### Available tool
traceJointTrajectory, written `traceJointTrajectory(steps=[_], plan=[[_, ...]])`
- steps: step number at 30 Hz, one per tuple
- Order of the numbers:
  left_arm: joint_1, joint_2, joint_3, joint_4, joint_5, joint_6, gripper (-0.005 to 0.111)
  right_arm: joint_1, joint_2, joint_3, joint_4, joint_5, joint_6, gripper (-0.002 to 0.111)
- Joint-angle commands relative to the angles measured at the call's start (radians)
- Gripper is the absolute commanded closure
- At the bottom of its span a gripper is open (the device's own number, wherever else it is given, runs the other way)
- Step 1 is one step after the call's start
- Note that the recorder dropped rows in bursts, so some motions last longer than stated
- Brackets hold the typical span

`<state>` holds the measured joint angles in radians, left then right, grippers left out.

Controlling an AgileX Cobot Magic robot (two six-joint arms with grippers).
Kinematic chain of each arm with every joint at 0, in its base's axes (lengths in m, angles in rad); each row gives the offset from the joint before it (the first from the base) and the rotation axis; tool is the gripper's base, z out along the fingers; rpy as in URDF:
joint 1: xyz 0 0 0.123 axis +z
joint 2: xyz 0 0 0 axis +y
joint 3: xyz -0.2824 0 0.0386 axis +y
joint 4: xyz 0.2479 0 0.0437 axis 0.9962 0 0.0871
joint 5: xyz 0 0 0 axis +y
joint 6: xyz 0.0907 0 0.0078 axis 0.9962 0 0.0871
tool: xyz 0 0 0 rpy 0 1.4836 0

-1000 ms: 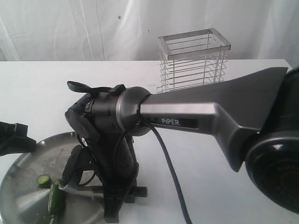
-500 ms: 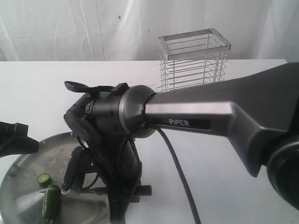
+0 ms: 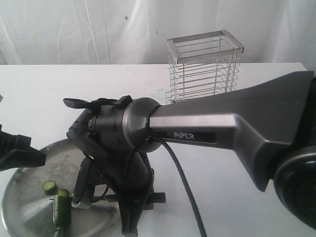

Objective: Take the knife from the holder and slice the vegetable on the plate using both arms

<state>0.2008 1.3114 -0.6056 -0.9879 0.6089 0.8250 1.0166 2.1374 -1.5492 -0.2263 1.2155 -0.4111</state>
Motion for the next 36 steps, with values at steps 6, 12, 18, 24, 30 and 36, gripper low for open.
traceJointTrajectory(steps=[6, 12, 18, 24, 30, 36], plan=[[-0.008, 0.057, 0.001, 0.165, 0.089, -0.094, 0.107, 0.0, -0.006, 0.003, -0.013, 0.006, 0.005, 0.108], [-0.033, 0.103, 0.033, 0.207, 0.038, -0.115, 0.107, 0.0, -0.006, 0.003, -0.016, 0.006, 0.005, 0.108], [-0.086, 0.119, 0.075, 0.226, -0.068, -0.126, 0.107, 0.0, -0.006, 0.003, -0.017, 0.006, 0.003, 0.108], [-0.086, 0.155, 0.075, 0.222, -0.134, -0.126, 0.107, 0.0, -0.006, 0.003, -0.017, 0.006, 0.003, 0.108], [-0.086, 0.204, 0.075, 0.149, -0.166, -0.082, 0.107, 0.0, -0.006, 0.003, -0.02, 0.006, 0.003, 0.108], [-0.086, 0.236, 0.071, 0.046, -0.205, 0.001, 0.107, 0.0, -0.006, 0.003, -0.026, 0.006, 0.003, 0.108]])
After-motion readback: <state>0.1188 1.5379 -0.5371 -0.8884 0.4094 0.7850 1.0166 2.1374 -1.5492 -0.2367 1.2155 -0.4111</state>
